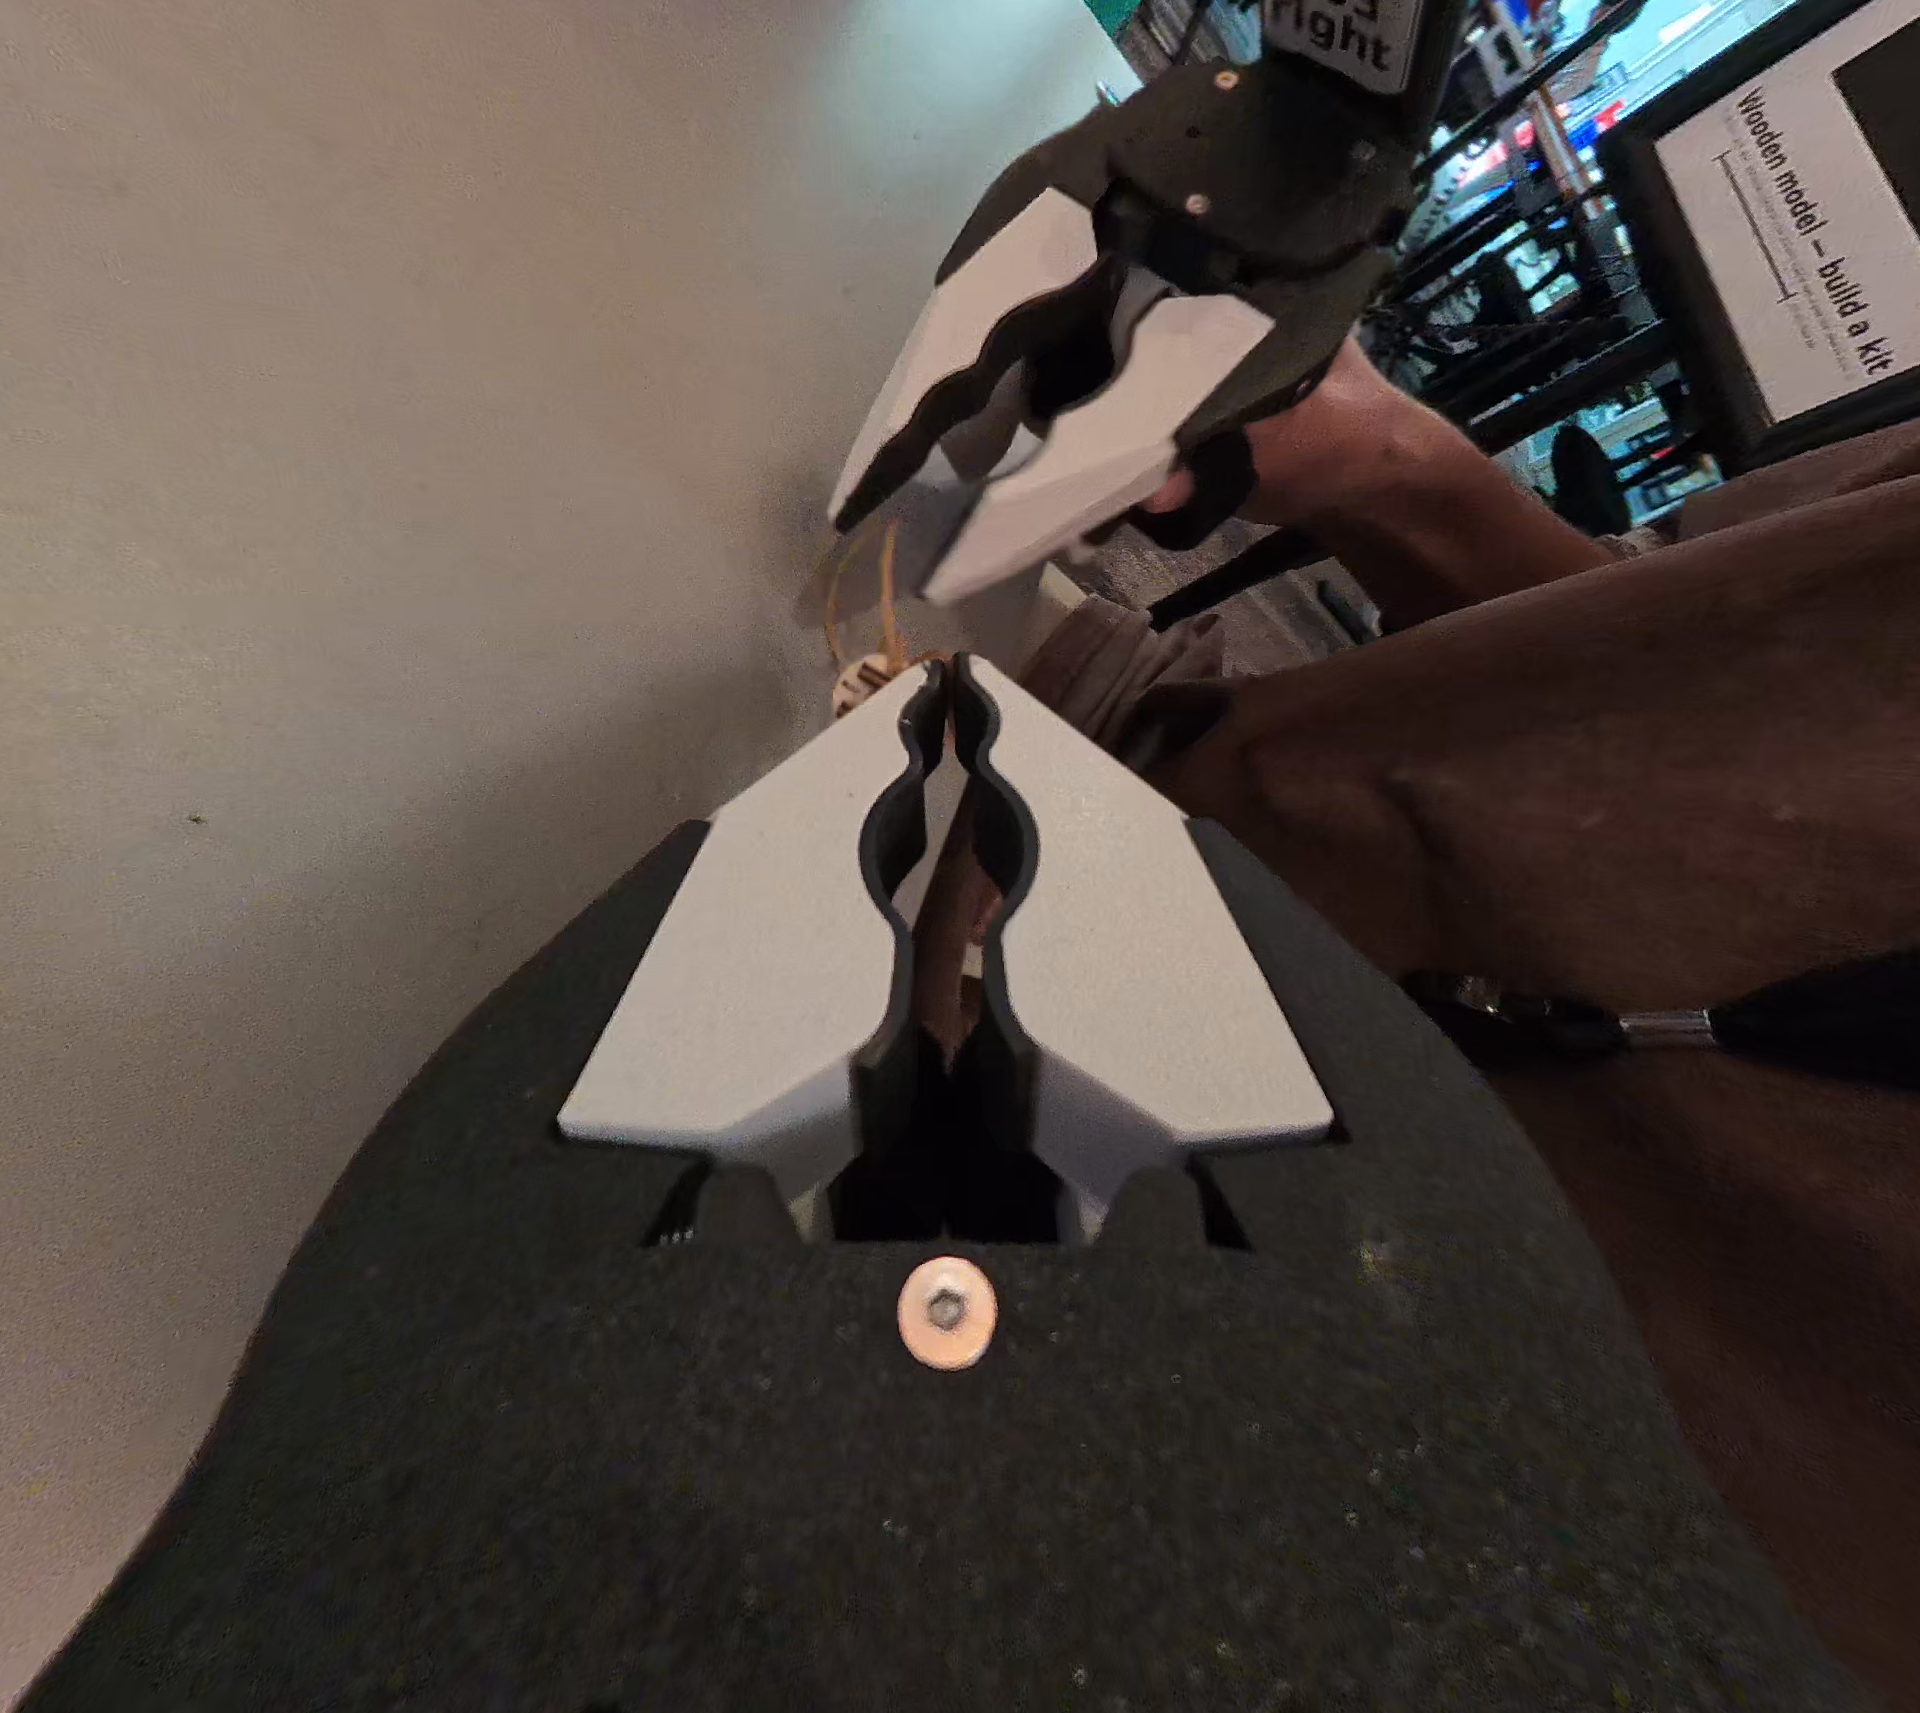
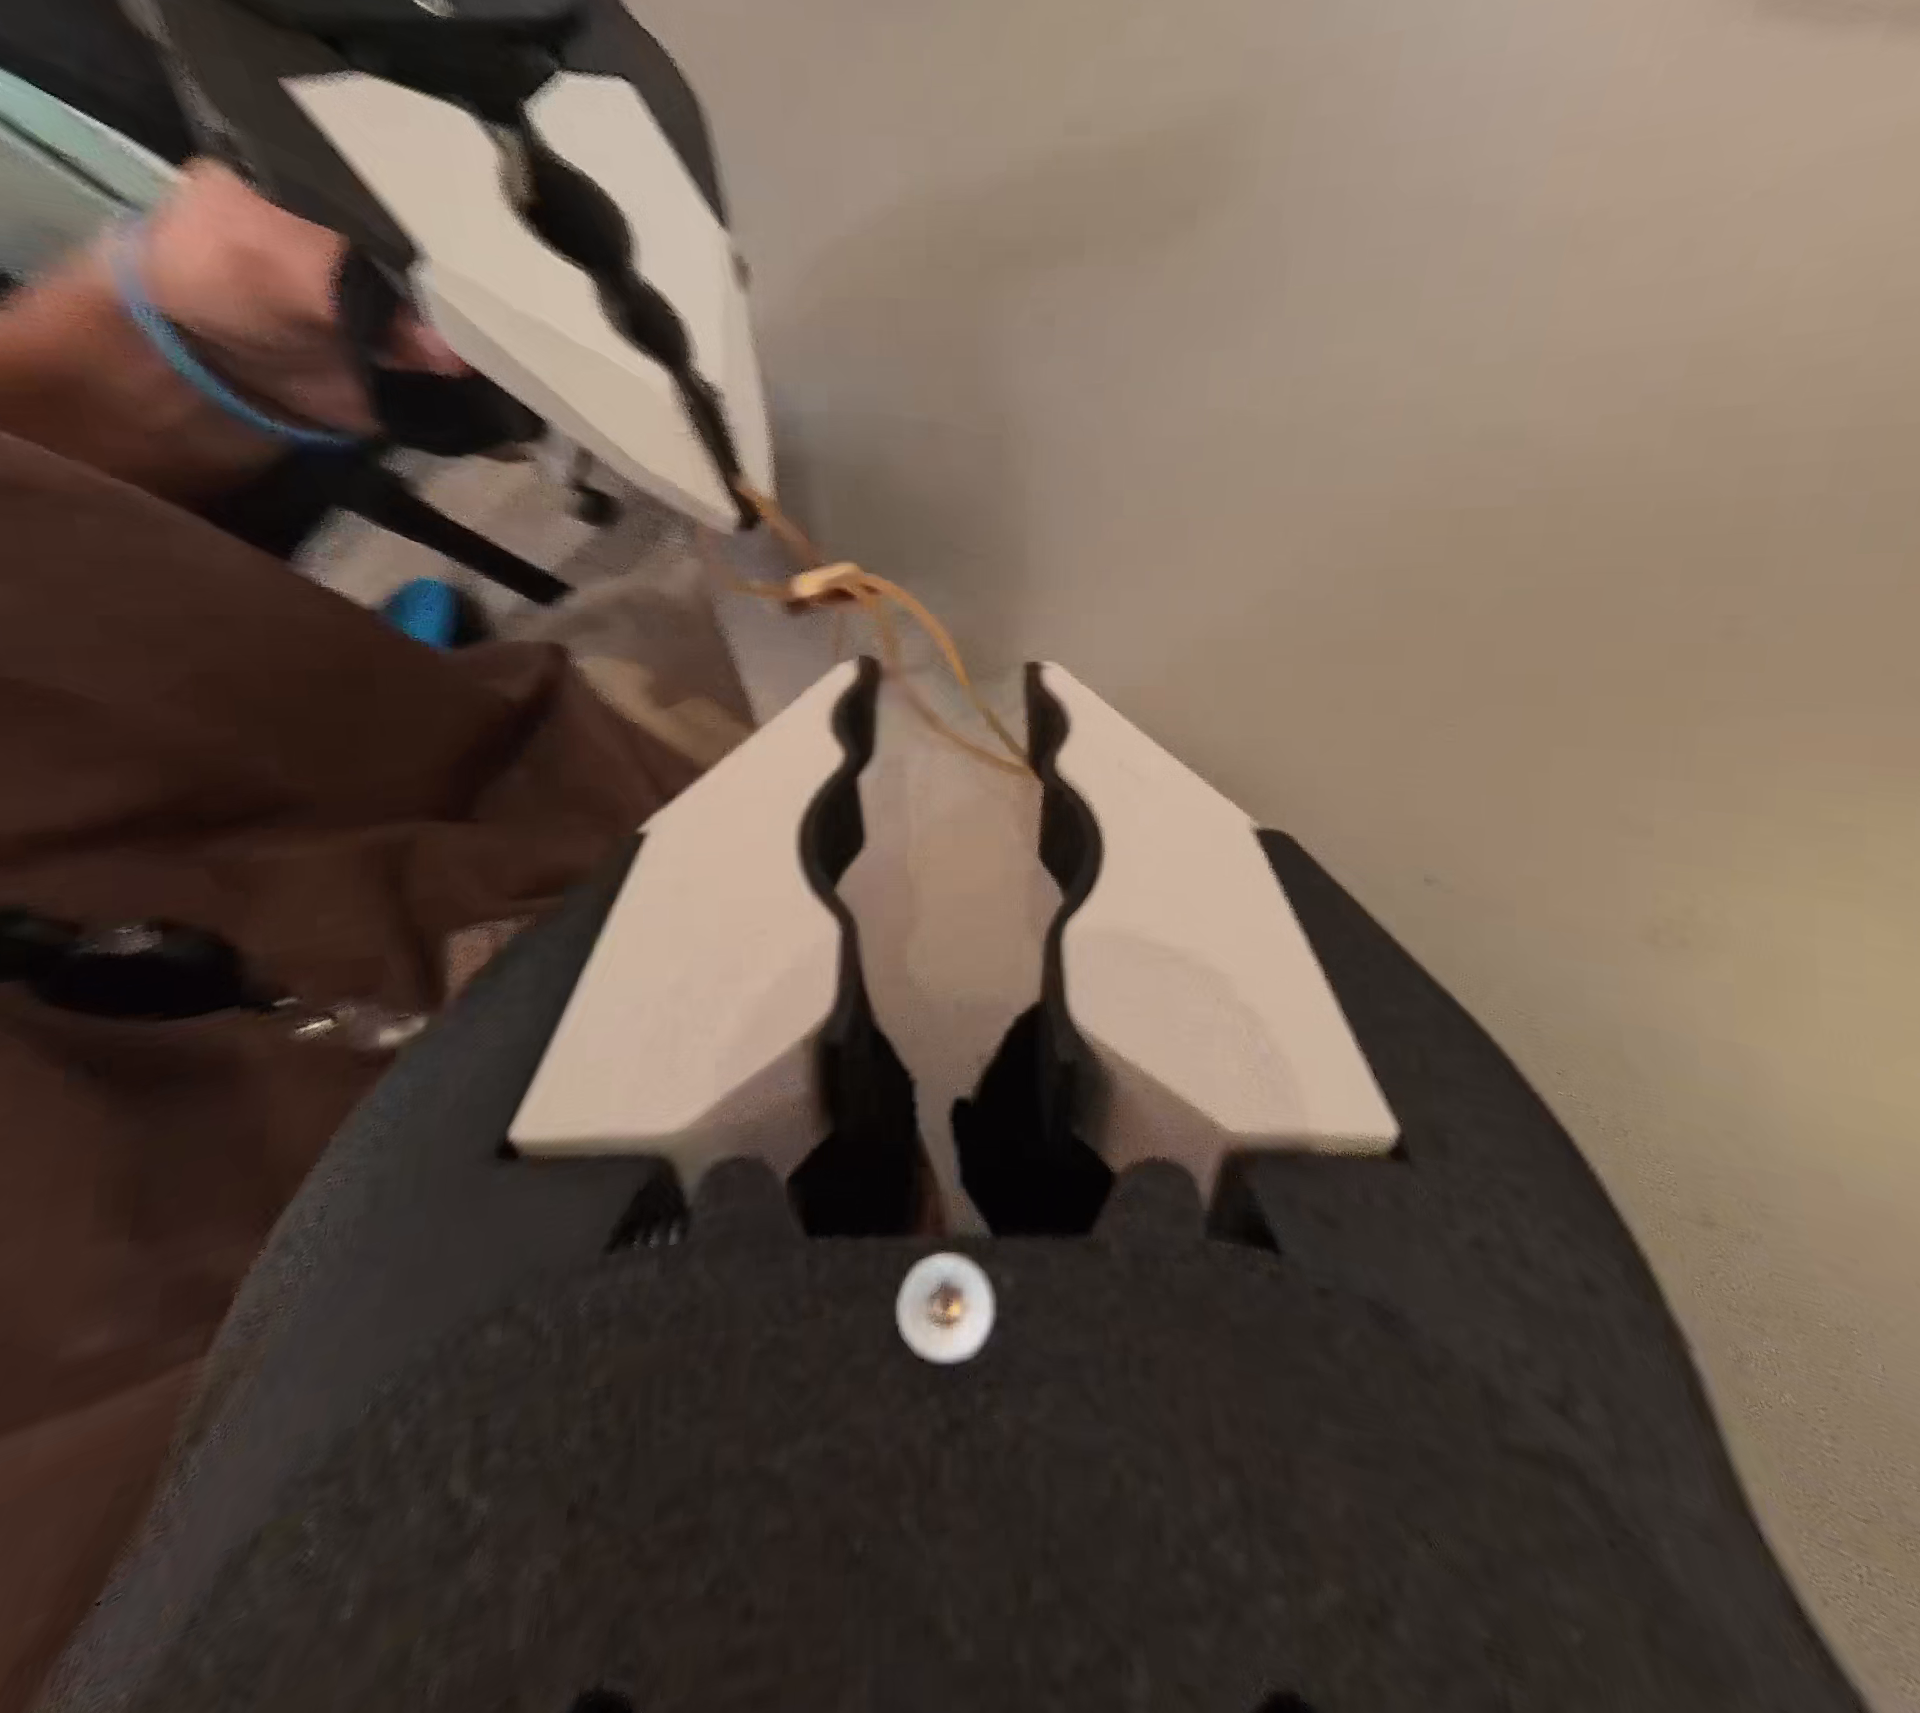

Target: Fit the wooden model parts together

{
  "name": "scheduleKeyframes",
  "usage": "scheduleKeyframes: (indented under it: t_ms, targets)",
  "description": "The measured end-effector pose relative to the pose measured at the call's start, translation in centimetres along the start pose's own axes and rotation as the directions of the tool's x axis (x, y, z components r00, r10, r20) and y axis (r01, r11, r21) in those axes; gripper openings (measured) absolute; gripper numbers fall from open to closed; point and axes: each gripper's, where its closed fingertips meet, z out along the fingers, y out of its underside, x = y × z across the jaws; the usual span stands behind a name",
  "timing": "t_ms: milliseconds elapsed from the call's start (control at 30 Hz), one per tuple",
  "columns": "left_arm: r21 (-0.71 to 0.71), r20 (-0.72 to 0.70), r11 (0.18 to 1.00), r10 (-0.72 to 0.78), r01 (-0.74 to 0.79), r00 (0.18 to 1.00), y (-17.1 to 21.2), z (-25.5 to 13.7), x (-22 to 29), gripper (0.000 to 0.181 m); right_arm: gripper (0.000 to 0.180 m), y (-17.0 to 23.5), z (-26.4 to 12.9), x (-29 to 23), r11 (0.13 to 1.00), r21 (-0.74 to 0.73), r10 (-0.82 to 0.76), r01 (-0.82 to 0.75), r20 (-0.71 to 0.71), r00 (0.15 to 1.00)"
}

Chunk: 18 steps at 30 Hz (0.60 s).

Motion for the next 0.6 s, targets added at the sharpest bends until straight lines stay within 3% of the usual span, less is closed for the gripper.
scheduleKeyframes:
  t_ms: [133,267,367,600]
  targets:
    - [0.000,0.036,1.000,0.007,-0.007,0.999,-0.2,-0.2,-0.7,0.000,0.040,-0.5,-0.4,-1.9,0.997,0.016,-0.081,0.080,0.080,0.993]
    - [-0.040,0.071,0.999,0.037,-0.034,0.997,0.6,0.3,-1.1,0.000,0.053,-0.9,1.5,-2.0,0.988,0.010,-0.155,0.155,-0.008,0.988]
    - [-0.047,0.065,0.998,0.033,-0.029,0.997,0.9,0.7,-0.9,0.000,0.044,-0.8,2.9,-2.0,0.972,-0.028,-0.235,0.233,-0.109,0.966]
    - [-0.039,0.056,0.999,0.021,-0.019,0.998,0.8,0.9,-0.7,0.000,0.039,0.7,3.8,-1.7,0.978,-0.078,-0.203,0.191,-0.179,0.963]
